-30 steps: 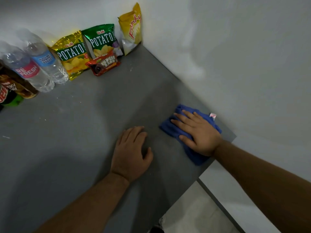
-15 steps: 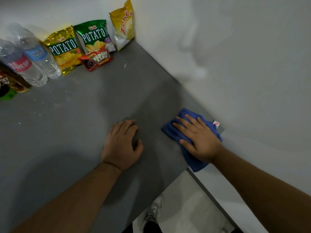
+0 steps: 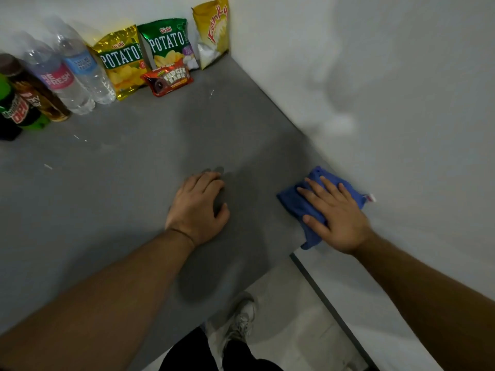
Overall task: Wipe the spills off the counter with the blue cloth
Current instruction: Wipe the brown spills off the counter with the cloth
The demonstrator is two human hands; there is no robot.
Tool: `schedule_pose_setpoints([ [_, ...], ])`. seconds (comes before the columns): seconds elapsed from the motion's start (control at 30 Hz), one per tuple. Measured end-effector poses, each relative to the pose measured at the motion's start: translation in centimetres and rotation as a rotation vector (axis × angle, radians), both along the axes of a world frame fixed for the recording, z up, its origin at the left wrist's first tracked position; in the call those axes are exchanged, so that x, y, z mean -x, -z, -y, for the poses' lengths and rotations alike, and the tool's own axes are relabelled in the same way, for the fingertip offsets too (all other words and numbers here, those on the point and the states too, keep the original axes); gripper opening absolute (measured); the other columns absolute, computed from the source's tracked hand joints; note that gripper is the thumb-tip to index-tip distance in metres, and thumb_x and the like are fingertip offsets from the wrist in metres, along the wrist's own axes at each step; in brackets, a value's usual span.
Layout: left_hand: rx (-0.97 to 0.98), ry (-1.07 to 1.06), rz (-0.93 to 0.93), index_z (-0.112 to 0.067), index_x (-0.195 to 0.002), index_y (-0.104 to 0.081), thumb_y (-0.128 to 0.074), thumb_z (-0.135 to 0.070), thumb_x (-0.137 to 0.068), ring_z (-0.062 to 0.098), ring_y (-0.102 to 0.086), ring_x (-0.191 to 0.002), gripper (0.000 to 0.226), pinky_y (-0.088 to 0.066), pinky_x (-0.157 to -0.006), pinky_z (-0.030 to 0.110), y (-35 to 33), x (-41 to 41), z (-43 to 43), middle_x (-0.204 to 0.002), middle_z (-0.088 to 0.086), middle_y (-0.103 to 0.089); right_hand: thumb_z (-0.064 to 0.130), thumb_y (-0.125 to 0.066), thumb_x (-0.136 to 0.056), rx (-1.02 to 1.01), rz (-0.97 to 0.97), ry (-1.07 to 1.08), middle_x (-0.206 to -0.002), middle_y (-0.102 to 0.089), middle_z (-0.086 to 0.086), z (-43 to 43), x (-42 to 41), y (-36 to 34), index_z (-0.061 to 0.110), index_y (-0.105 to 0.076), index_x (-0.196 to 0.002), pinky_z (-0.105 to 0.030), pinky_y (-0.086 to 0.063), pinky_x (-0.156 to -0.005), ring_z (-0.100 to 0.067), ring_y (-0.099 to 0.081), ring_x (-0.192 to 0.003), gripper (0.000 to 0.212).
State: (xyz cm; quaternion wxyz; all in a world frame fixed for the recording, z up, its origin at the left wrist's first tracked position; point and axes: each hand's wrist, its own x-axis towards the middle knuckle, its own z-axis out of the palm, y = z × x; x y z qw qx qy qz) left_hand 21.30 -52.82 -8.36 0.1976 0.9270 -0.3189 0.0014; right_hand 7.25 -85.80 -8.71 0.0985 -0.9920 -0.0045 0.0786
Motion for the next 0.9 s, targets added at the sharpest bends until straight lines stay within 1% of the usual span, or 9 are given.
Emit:
schedule_pose_setpoints([
  [0.13, 0.019, -0.015, -0.041, -0.008, -0.119, -0.069, -0.066, -0.031, -0.085, 0.038, -0.058, -0.131, 0.041, -0.044, -0.113, 0.047, -0.7, 0.4, -0.2, -0.139, 0.013, -0.063, 0.067, -0.015, -0.099, 0.037, 0.012, 0.210, -0.172, -0.015, 0.001, -1.9, -1.3, -0.1, 0.034, -0.020, -0.163, -0.058, -0.006, -0.126, -0.030, -0.005, -0.159, 0.072],
  [0.2, 0.050, -0.013, -0.053, -0.004, -0.119, -0.069, -0.069, -0.027, -0.086, 0.039, -0.058, -0.130, 0.040, -0.043, -0.114, 0.051, -1.0, 0.9, -0.7, -0.140, 0.016, -0.063, 0.068, -0.013, -0.099, 0.054, 0.014, 0.265, -0.172, -0.014, -0.001, -3.7, -1.5, 0.1, 0.033, -0.017, -0.163, -0.058, -0.005, -0.125, -0.034, -0.006, -0.158, 0.074],
  [0.27, 0.092, -0.027, -0.043, -0.002, -0.116, -0.070, -0.072, -0.021, -0.086, 0.040, -0.060, -0.127, 0.036, -0.043, -0.113, 0.051, -1.3, 1.8, -2.0, -0.138, 0.018, -0.064, 0.070, -0.013, -0.099, 0.059, 0.010, 0.280, -0.172, -0.011, -0.001, -5.2, -1.3, 0.4, 0.034, -0.013, -0.164, -0.058, -0.004, -0.126, -0.036, -0.004, -0.158, 0.074],
  [0.4, 0.183, -0.115, -0.062, -0.004, -0.114, -0.069, -0.071, -0.016, -0.087, 0.038, -0.061, -0.125, 0.030, -0.047, -0.111, 0.047, -2.0, 4.7, -7.0, -0.138, 0.016, -0.063, 0.071, -0.011, -0.100, 0.081, 0.011, 0.253, -0.172, -0.010, -0.002, -8.4, -0.7, 0.8, 0.033, -0.009, -0.164, -0.058, -0.004, -0.126, -0.035, -0.002, -0.158, 0.074],
  [0.47, 0.166, -0.140, -0.049, -0.005, -0.114, -0.069, -0.069, -0.018, -0.088, 0.038, -0.059, -0.129, 0.029, -0.046, -0.112, 0.049, -2.1, 6.6, -10.4, -0.139, 0.015, -0.062, 0.072, -0.011, -0.100, 0.081, 0.012, 0.240, -0.172, -0.010, -0.002, -10.6, -0.3, 0.9, 0.033, -0.008, -0.164, -0.058, -0.004, -0.127, -0.034, -0.001, -0.158, 0.074],
  [0.6, 0.064, -0.128, -0.017, -0.008, -0.115, -0.071, -0.066, -0.023, -0.089, 0.039, -0.058, -0.131, 0.030, -0.043, -0.114, 0.057, -2.1, 10.3, -16.9, -0.142, 0.015, -0.062, 0.072, -0.012, -0.100, 0.065, 0.015, 0.198, -0.172, -0.010, -0.002, -15.6, 0.6, 1.0, 0.032, -0.010, -0.164, -0.058, -0.005, -0.126, -0.034, -0.002, -0.158, 0.075],
  [0.7, 0.051, -0.184, -0.036, -0.009, -0.116, -0.072, -0.060, -0.029, -0.092, 0.038, -0.058, -0.132, 0.033, -0.041, -0.117, 0.056, -2.3, 12.3, -21.3, -0.141, 0.014, -0.063, 0.071, -0.014, -0.101, 0.050, 0.007, 0.146, -0.173, -0.006, 0.001, -20.3, 1.6, 1.2, 0.034, -0.006, -0.164, -0.058, -0.003, -0.126, -0.032, 0.003, -0.159, 0.073],
  [0.8, 0.076, -0.266, -0.063, -0.011, -0.118, -0.071, -0.056, -0.032, -0.092, 0.035, -0.057, -0.132, 0.037, -0.039, -0.119, 0.050, -2.7, 13.8, -25.6, -0.141, 0.011, -0.063, 0.073, -0.011, -0.101, 0.042, -0.010, 0.095, -0.173, 0.001, 0.003, -25.3, 2.7, 1.2, 0.037, 0.002, -0.163, -0.057, 0.000, -0.127, -0.029, 0.013, -0.158, 0.073],
  [0.9, 0.070, -0.336, -0.094, -0.014, -0.119, -0.070, -0.056, -0.035, -0.090, 0.033, -0.055, -0.131, 0.039, -0.043, -0.116, 0.051, -3.1, 14.9, -29.4, -0.141, 0.008, -0.063, 0.075, -0.007, -0.099, 0.044, -0.032, 0.047, -0.173, 0.004, 0.004, -30.5, 3.7, 0.9, 0.037, 0.002, -0.163, -0.056, 0.003, -0.126, -0.028, 0.017, -0.157, 0.075],
])
